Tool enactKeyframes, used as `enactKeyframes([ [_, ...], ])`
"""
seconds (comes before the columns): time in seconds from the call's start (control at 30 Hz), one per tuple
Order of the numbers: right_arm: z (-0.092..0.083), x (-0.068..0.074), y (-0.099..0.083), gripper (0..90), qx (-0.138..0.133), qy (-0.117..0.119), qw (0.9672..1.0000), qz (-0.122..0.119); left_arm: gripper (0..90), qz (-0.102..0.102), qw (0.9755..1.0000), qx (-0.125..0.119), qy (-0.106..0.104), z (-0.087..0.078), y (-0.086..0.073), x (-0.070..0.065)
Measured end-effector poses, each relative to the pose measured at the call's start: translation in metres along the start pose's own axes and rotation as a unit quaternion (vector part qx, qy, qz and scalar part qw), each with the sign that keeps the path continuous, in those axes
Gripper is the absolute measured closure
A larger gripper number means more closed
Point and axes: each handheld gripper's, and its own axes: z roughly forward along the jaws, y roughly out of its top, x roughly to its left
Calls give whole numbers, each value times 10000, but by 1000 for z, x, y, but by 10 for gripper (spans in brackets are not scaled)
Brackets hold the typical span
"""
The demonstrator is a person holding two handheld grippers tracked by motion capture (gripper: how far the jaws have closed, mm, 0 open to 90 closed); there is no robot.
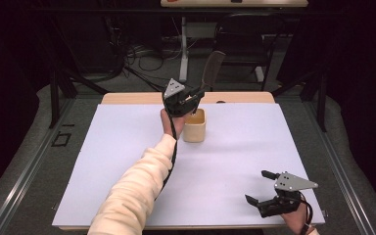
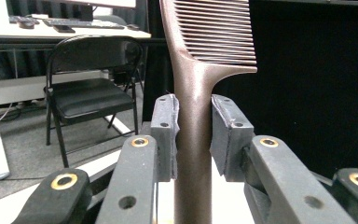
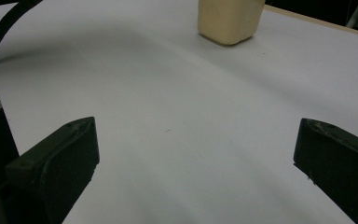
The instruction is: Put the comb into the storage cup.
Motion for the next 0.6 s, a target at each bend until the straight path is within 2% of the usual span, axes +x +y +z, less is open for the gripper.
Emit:
enactKeyframes([
  [0.1,0,0,-1,0,40,3,10000,-23,724,51,10000,23,-6,1,-2,0],
  [0.6,0,1,0,0,41,4,10000,-50,725,11,10000,-23,-12,3,-12,5],
])
